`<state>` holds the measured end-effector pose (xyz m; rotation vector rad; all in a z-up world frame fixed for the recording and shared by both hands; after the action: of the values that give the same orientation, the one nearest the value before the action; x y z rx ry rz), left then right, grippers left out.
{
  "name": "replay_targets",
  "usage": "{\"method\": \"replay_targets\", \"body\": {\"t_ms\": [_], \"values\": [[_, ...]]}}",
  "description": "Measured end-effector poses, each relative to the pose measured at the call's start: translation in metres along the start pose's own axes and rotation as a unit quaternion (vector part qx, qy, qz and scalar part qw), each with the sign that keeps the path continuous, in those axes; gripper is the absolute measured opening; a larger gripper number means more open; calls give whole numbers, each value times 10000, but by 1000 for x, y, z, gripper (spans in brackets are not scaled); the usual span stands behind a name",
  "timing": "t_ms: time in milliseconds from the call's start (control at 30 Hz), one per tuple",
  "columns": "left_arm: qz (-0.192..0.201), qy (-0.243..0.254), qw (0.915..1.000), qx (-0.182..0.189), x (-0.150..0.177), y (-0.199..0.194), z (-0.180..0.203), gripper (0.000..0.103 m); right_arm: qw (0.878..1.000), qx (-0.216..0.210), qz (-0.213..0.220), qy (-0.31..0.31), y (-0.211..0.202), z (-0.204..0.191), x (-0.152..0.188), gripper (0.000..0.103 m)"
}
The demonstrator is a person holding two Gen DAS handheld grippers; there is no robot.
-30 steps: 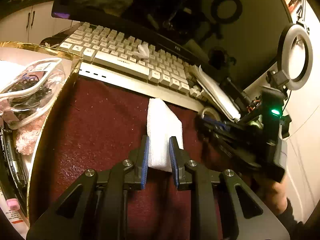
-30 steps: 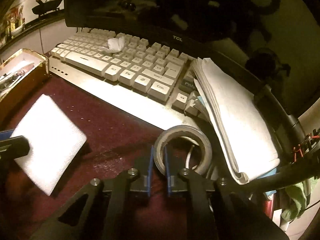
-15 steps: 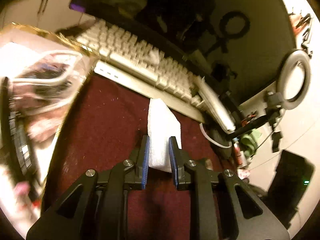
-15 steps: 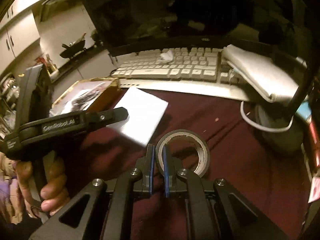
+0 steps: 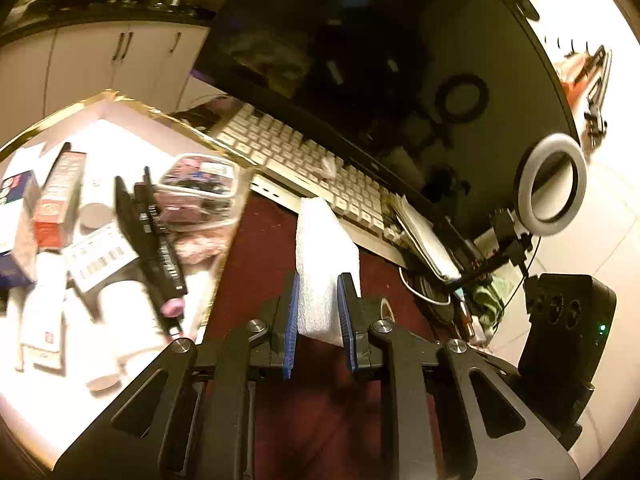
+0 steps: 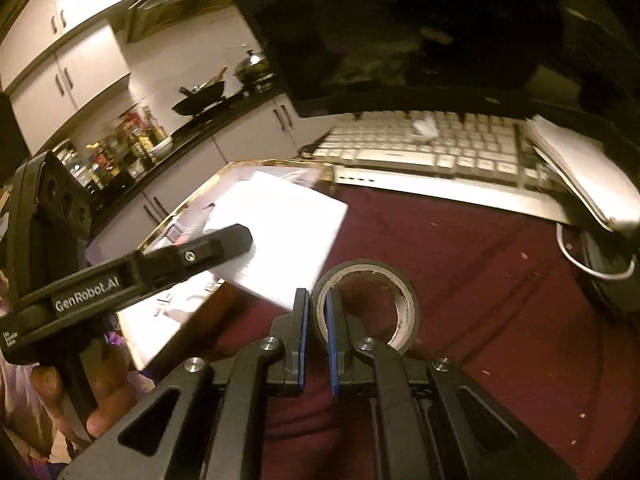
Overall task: Organize objects
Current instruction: 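Carry the foam pad and tape roll into the tray with both tools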
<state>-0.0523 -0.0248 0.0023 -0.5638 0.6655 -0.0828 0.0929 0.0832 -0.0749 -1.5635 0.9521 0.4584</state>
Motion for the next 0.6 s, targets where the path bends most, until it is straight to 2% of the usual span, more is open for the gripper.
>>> {"method": "replay_targets", "body": {"t_ms": [133, 600], "values": [[170, -101, 9998, 40, -4, -15, -7, 18, 9999, -23, 27, -118, 4, -11, -9, 6], [592, -545, 9966, -176, -21, -51, -56, 18, 9988, -62, -69, -482, 33, -46, -32, 6]]}}
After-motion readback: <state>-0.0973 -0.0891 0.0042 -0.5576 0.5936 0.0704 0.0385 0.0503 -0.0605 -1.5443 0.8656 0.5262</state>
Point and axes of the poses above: each gripper's, at about its wrist camera, not at the fingertips, and y roughly the way its jaws point, z to its right, x to its underside, the point moved 2 cm from there along y, roughly the way its jaws point, and after that the axes turned 8 degrees about -y, right-handed, at the moved point
